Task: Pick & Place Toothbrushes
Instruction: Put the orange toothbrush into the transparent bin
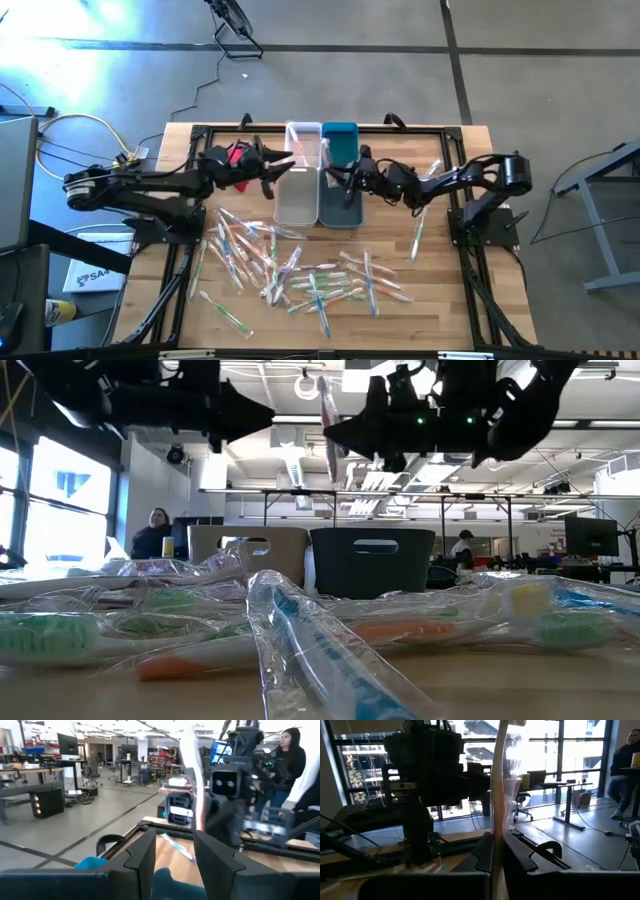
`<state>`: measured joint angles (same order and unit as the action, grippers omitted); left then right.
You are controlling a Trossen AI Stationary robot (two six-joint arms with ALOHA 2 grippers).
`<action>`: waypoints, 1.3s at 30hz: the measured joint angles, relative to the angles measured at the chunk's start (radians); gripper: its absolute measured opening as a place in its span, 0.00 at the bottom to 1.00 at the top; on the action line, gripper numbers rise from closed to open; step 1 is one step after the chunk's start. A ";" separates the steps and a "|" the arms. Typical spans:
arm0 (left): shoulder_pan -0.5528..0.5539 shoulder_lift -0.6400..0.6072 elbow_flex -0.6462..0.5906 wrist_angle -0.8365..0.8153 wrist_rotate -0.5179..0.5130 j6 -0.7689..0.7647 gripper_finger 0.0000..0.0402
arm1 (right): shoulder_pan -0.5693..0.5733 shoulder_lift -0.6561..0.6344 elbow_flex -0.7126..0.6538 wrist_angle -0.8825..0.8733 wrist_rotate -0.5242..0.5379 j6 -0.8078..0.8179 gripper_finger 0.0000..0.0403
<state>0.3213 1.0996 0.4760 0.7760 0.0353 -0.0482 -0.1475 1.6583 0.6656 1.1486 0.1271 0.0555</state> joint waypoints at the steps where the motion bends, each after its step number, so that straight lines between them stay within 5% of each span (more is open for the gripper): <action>1: 0.000 0.014 0.013 0.000 0.000 0.007 0.33 | 0.005 0.011 0.017 -0.012 -0.001 0.000 0.03; 15: 0.000 0.136 0.113 0.000 0.169 -0.016 0.33 | 0.038 0.020 0.104 -0.190 0.004 -0.059 0.03; 31: -0.001 0.196 0.163 0.011 0.222 -0.092 0.32 | 0.015 0.020 0.104 -0.241 0.002 -0.106 0.03; 39: -0.001 0.196 0.163 -0.001 0.222 -0.091 0.17 | 0.014 0.020 0.104 -0.241 0.004 -0.106 0.03</action>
<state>0.3202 1.2953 0.6388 0.7753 0.2572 -0.1395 -0.1337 1.6783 0.7696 0.9081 0.1307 -0.0509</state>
